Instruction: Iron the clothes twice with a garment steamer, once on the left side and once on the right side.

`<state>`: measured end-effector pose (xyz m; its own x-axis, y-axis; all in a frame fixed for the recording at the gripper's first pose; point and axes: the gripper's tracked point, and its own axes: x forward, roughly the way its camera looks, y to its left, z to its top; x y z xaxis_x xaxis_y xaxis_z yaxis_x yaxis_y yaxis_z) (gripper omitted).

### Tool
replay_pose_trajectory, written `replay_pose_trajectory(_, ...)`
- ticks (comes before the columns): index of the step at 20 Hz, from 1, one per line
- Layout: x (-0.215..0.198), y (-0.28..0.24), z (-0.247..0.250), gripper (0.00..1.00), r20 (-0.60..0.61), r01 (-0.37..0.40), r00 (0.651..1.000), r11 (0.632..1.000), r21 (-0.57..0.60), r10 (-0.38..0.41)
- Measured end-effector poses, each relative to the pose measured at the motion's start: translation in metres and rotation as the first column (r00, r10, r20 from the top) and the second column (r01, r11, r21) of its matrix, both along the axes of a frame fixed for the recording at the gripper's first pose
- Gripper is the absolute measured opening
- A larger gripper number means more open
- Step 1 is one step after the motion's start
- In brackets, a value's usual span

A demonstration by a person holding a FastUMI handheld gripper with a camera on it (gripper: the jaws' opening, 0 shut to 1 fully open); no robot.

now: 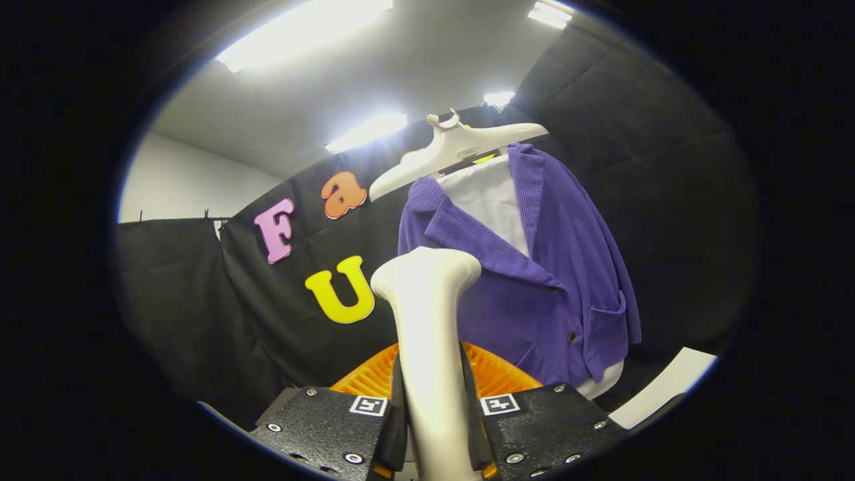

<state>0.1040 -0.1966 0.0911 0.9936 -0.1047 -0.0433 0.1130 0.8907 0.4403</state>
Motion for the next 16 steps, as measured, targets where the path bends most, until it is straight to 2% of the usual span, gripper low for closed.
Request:
replay_pose_trajectory(8, 0.052, -0.026, -0.01, 0.36, -0.021, 0.108, 0.994, 0.994, 0.004, -0.108)
replay_pose_trajectory(16, 0.067, -0.032, -0.054, 0.36, -0.082, 0.111, 0.99, 0.993, -0.03, -0.113)
